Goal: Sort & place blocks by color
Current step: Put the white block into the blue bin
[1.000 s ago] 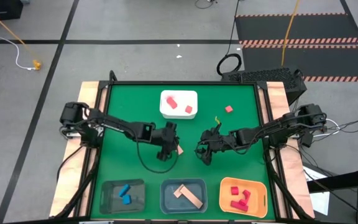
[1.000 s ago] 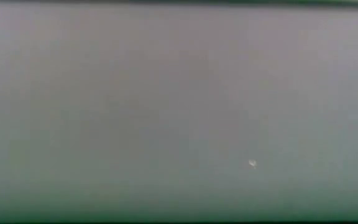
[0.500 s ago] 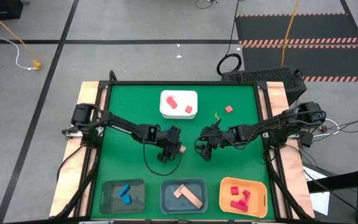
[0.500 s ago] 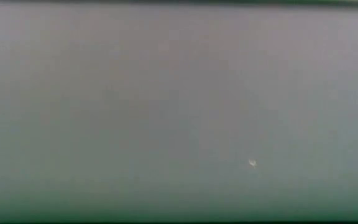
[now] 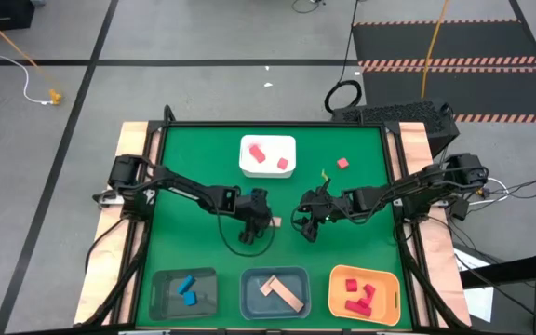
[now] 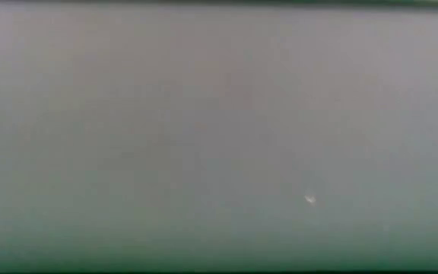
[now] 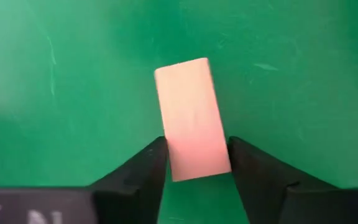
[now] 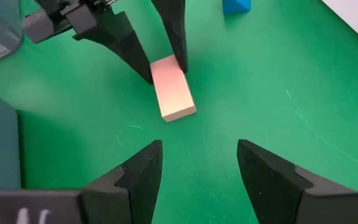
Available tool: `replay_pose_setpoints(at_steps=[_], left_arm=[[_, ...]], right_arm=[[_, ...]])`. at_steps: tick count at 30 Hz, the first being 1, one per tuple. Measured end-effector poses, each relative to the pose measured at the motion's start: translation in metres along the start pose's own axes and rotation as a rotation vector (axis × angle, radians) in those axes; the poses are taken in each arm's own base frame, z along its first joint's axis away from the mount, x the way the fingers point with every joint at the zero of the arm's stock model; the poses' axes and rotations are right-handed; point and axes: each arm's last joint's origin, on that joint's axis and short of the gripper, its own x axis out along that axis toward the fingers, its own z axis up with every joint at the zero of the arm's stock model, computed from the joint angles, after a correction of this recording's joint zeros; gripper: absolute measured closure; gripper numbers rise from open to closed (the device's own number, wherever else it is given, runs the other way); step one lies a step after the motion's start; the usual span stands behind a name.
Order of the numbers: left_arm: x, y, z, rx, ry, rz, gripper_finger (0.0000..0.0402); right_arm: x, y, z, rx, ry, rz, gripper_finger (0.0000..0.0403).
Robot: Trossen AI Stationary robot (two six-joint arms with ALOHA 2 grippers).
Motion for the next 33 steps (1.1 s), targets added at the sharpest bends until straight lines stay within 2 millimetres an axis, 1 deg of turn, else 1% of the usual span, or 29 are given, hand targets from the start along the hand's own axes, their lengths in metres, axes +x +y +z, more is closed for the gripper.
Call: replay_pose_setpoints(at_steps=[3,4,8,13,17,22,26,30,33], left_arm=[[0.000,-0.001,0.001,-0.090,-0.013,-0.030,0.0268],[0.000,-0.001,0.001,-0.119,-0.015,-0.037,0.0272],[0.000,-0.002,0.002,-0.214,-0.029,-0.062,0.0272],[-0.006,-0.010,0.011,-0.211,-0.058,-0.088,0.0272],[-0.025,-0.015,0.030,-0.214,-0.145,-0.071,0.0267],[-0.050,-0.026,0.047,-0.253,-0.222,-0.048,0.0271],[-0.068,-0.047,0.058,-0.261,-0.277,-0.097,0.0271],[-0.079,-0.085,0.064,-0.202,-0.301,-0.182,0.0270],[-0.083,-0.111,0.064,-0.171,-0.289,-0.242,0.0270]], right_arm=[[0.000,0.000,0.000,-0.006,0.000,0.000,0.0202],[0.000,0.000,0.000,-0.013,0.000,0.000,0.0202],[0.000,0.000,0.000,-0.017,0.001,-0.001,0.0202],[0.000,0.001,-0.001,-0.006,0.017,0.023,0.0202],[0.000,0.001,-0.001,0.018,0.032,0.044,0.0202],[0.000,0.001,-0.001,0.033,0.031,0.044,0.0202],[0.000,0.001,-0.001,0.087,0.032,0.043,0.0202],[0.000,0.001,-0.001,0.142,0.034,0.042,0.0202],[0.000,0.001,-0.001,0.178,0.034,0.041,0.0202]])
